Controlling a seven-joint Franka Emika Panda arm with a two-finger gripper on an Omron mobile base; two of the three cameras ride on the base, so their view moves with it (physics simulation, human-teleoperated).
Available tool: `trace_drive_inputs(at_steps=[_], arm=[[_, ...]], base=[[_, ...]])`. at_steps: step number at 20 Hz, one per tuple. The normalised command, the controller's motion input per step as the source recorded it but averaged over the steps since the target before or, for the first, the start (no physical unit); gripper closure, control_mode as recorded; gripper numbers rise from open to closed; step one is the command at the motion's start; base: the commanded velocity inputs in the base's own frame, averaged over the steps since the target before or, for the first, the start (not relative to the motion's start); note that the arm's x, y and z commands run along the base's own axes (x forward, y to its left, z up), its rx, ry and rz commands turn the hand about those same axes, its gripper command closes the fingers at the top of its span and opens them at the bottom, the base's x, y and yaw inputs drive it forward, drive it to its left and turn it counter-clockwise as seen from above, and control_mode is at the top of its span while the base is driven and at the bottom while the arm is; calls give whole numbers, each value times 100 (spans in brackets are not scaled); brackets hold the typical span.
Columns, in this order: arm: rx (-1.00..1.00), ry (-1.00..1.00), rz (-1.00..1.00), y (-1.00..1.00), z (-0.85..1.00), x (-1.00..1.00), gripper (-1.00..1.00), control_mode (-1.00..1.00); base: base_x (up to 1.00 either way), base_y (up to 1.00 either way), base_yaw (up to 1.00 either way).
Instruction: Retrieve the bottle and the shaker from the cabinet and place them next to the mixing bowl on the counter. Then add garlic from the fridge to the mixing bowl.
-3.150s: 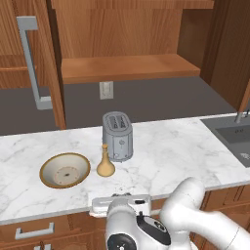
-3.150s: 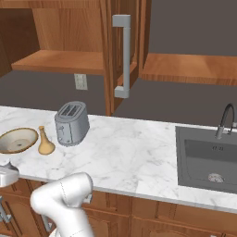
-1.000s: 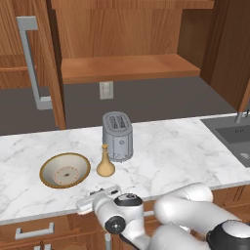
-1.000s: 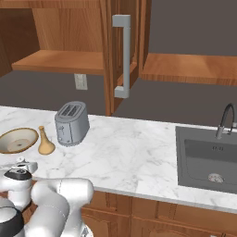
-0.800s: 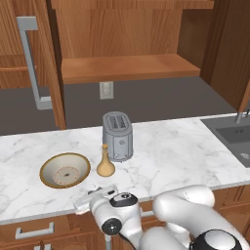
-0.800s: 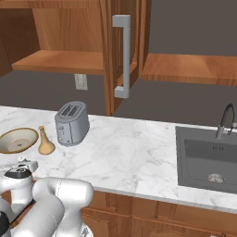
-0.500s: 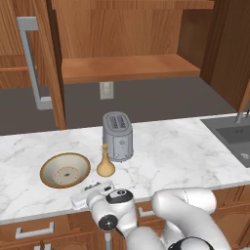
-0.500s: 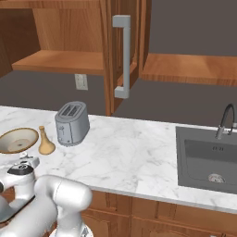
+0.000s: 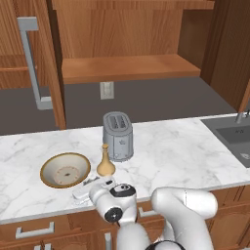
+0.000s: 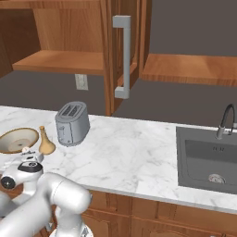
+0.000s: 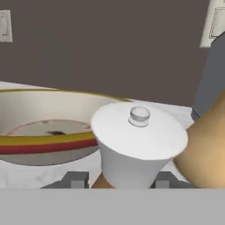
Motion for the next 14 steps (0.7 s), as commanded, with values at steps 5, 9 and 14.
trace_drive_inputs(at_steps=[5,9,14], arm=[[0,0,1,0,0,0,-100,-100],[0,0,0,0,0,-7,-100,-100],[0,3,0,-6,0,-23,-100,-100]], base=[[0,0,0],[0,0,0],[0,0,0]])
